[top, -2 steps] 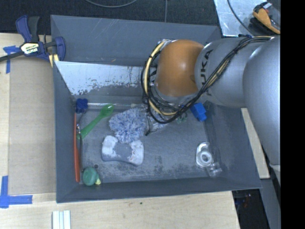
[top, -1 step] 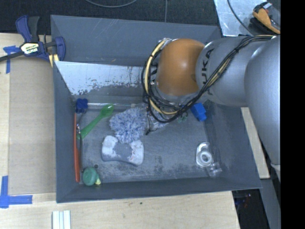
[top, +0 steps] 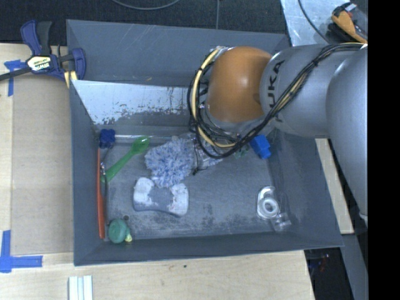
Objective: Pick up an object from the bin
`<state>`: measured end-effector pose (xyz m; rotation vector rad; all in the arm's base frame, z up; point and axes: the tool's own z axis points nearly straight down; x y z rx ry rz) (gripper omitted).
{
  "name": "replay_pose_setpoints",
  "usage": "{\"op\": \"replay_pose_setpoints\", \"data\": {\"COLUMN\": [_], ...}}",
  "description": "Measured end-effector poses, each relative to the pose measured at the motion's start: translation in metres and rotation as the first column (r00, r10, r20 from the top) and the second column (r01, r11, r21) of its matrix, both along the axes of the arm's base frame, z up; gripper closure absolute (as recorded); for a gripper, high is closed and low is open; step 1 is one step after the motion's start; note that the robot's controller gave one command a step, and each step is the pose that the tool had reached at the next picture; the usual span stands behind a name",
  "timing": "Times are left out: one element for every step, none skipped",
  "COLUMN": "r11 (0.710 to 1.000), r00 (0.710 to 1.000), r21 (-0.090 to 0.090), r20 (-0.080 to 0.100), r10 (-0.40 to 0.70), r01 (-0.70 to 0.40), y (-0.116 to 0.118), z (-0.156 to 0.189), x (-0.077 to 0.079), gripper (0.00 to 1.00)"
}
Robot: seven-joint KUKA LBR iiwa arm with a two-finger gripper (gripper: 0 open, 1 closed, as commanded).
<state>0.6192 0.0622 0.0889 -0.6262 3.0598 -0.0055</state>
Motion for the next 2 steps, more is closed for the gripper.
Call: {"op": "replay_pose_setpoints", "data": {"r11": [1.0, 1.0], "r00": [1.0, 1.0], "r21": [0.0, 0.001], "r20": [-0.007, 0.005], "r10": [-0.001, -0.003], "r01": [0.001, 0.003], "y": [0.0, 0.0], "z": [0.026, 0.06], "x": [-0.002, 0.001], "gripper": [1.0, 1.0]}}
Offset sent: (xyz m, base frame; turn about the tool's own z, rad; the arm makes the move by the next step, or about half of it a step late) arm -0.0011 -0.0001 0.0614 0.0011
